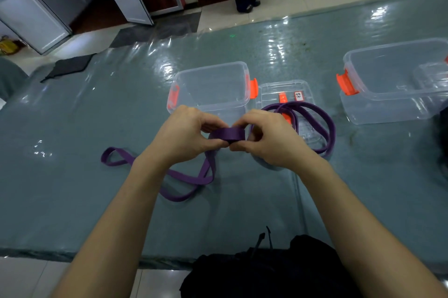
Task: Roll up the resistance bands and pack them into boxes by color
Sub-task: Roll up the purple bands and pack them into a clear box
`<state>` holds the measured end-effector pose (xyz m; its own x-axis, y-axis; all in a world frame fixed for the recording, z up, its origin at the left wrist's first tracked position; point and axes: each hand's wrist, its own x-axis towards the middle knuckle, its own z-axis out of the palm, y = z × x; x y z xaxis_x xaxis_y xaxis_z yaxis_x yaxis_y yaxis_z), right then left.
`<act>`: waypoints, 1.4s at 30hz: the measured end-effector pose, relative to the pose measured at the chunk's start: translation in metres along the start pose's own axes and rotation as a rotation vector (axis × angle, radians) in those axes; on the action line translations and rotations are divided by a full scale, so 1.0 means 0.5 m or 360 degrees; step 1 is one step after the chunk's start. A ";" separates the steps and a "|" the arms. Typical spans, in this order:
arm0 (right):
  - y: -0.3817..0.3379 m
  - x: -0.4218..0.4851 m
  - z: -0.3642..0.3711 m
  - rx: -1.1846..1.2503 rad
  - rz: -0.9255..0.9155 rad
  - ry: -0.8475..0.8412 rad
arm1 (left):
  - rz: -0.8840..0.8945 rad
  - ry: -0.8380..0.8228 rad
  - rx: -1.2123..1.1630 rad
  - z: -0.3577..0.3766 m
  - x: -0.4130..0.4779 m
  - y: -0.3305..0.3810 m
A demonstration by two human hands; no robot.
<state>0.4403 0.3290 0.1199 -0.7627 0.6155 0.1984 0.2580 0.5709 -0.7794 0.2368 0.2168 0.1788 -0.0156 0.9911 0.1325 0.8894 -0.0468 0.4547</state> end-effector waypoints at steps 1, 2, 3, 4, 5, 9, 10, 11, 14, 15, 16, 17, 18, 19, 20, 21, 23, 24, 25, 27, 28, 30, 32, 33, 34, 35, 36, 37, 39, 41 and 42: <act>0.000 0.000 0.002 -0.0018 -0.0011 0.0015 | 0.0021 -0.0014 0.0056 -0.002 0.002 0.002; 0.001 0.000 0.006 -0.0048 -0.0026 0.0030 | 0.0038 -0.0019 0.0100 -0.002 0.003 0.004; 0.001 -0.001 0.010 -0.0059 -0.0038 0.0046 | 0.0047 -0.0018 0.0135 -0.002 0.004 0.005; 0.001 -0.001 0.015 -0.0053 -0.0042 0.0058 | 0.0048 -0.0021 0.0160 -0.001 0.005 0.006; 0.001 -0.003 0.019 -0.0048 -0.0044 0.0061 | 0.0047 -0.0027 0.0175 0.000 0.005 0.007; -0.004 -0.008 0.032 -0.0165 -0.0093 0.0048 | 0.0078 0.0017 0.0285 0.010 0.004 0.005; -0.006 -0.009 0.033 -0.0176 -0.0106 0.0068 | 0.0103 0.0054 0.0307 0.012 0.003 0.003; -0.007 -0.010 0.032 -0.0164 -0.0119 0.0099 | 0.0121 0.0089 0.0287 0.014 0.001 0.000; -0.007 -0.019 0.031 0.0019 -0.0087 0.0188 | 0.0058 0.0116 -0.0127 0.015 -0.014 -0.019; -0.008 -0.022 0.035 0.0111 -0.0046 0.0194 | 0.0012 0.0111 -0.0296 0.015 -0.024 -0.030; -0.011 -0.024 0.042 0.0223 0.0009 0.0183 | -0.0049 0.0103 -0.0446 0.015 -0.035 -0.043; -0.014 -0.023 0.051 0.0357 0.0074 0.0157 | -0.0122 0.0085 -0.0578 0.016 -0.049 -0.057; -0.020 -0.020 0.061 0.0502 0.0142 0.0124 | -0.0201 0.0064 -0.0705 0.017 -0.063 -0.072; -0.027 -0.015 0.071 0.0639 0.0195 0.0090 | -0.0284 0.0058 -0.0841 0.019 -0.078 -0.086; -0.035 -0.007 0.081 0.0759 0.0233 0.0050 | -0.0360 0.0079 -0.0996 0.021 -0.093 -0.100; -0.043 0.003 0.092 0.0861 0.0264 0.0007 | -0.0418 0.0125 -0.1152 0.021 -0.107 -0.112; -0.063 0.024 0.117 0.1054 0.0317 -0.0070 | -0.0467 0.0259 -0.1366 0.018 -0.133 -0.135; -0.073 0.034 0.131 0.1147 0.0335 -0.0105 | -0.0478 0.0329 -0.1431 0.016 -0.147 -0.144; -0.082 0.042 0.147 0.1231 0.0348 -0.0135 | -0.0497 0.0392 -0.1493 0.013 -0.160 -0.152; -0.101 0.051 0.185 0.1404 0.0405 -0.0169 | -0.0556 0.0481 -0.1588 0.006 -0.183 -0.167; -0.111 0.052 0.207 0.1487 0.0453 -0.0176 | -0.0590 0.0508 -0.1605 0.002 -0.195 -0.176; -0.127 0.044 0.252 0.1584 0.0557 -0.0198 | -0.0665 0.0515 -0.1594 -0.005 -0.220 -0.195; -0.137 0.035 0.285 0.1406 0.0576 -0.0219 | -0.0690 0.0465 -0.1497 -0.015 -0.247 -0.213; -0.138 0.036 0.292 0.1146 0.0522 -0.0215 | -0.0694 0.0431 -0.1423 -0.022 -0.259 -0.222; -0.139 0.039 0.294 0.0849 0.0429 -0.0219 | -0.0699 0.0392 -0.1357 -0.029 -0.269 -0.228; -0.142 0.046 0.292 0.0575 0.0317 -0.0238 | -0.0687 0.0344 -0.1250 -0.038 -0.276 -0.235; -0.148 0.054 0.290 0.0342 0.0193 -0.0264 | -0.0638 0.0298 -0.1103 -0.046 -0.280 -0.240; -0.159 0.062 0.289 0.0139 0.0072 -0.0293 | -0.0565 0.0252 -0.0930 -0.053 -0.281 -0.245; -0.181 0.071 0.292 -0.0083 -0.0077 -0.0269 | -0.0411 0.0206 -0.0729 -0.070 -0.275 -0.247; -0.193 0.072 0.289 0.0074 -0.0012 -0.0131 | -0.0327 0.0251 -0.0811 -0.085 -0.266 -0.247; -0.198 0.071 0.284 0.0247 0.0066 -0.0060 | -0.0300 0.0276 -0.0947 -0.093 -0.263 -0.249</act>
<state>0.3035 0.2172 0.1198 -0.7758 0.6143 0.1442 0.1972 0.4531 -0.8694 0.1069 0.0865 0.1455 -0.2647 0.9568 0.1204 0.4599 0.0155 0.8879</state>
